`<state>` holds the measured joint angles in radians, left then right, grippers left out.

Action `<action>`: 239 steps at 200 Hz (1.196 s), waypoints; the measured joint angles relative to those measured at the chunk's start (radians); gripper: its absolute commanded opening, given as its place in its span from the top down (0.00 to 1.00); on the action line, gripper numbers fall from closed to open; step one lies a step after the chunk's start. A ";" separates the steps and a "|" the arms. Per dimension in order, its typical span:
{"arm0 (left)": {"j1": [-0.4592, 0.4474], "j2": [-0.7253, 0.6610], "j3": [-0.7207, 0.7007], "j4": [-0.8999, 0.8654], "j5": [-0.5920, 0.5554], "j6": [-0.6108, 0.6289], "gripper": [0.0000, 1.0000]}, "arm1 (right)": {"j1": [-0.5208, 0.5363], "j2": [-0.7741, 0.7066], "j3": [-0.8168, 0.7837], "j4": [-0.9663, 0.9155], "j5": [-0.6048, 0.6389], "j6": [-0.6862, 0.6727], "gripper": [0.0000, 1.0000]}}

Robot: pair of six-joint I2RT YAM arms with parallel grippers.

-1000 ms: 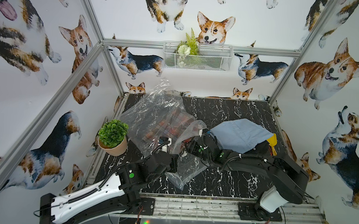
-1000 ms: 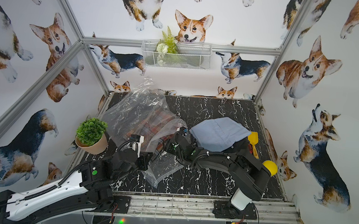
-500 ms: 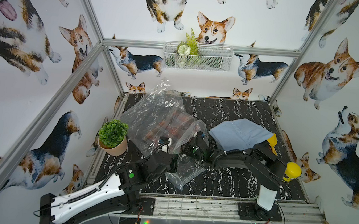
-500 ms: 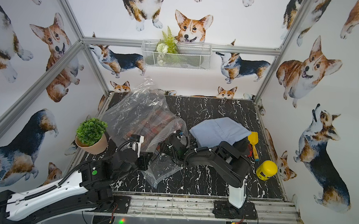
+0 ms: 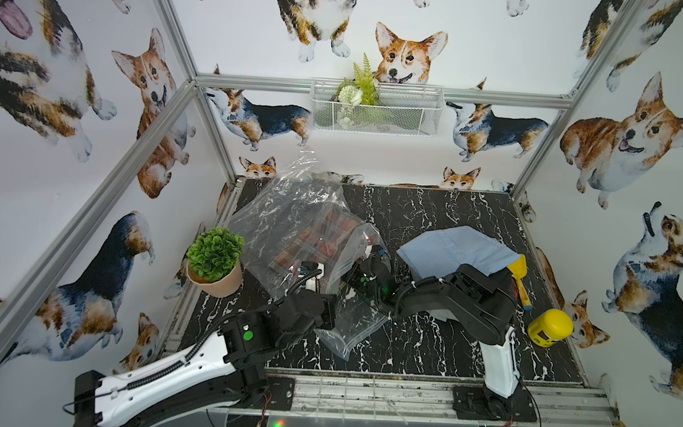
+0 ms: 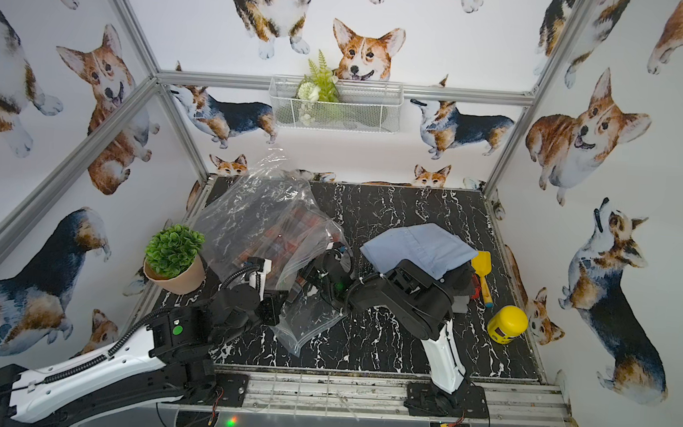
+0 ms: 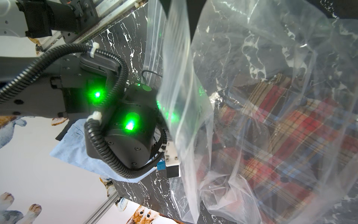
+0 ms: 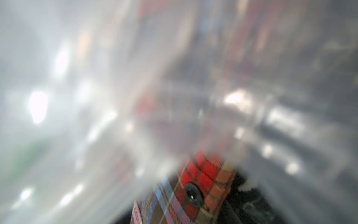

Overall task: Take the shirt out of the vacuum bag
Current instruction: Take out the shirt from the vacuum bag.

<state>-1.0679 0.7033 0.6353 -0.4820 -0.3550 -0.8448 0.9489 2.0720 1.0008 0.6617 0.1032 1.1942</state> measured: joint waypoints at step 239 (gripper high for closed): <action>0.000 -0.037 -0.039 -0.036 -0.050 -0.015 1.00 | -0.007 -0.184 -0.074 -0.056 -0.082 -0.014 1.00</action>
<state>-1.0679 0.6659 0.5961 -0.5182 -0.4046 -0.8600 0.9417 1.8881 0.9272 0.6060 0.0216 1.1797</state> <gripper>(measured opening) 0.052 0.100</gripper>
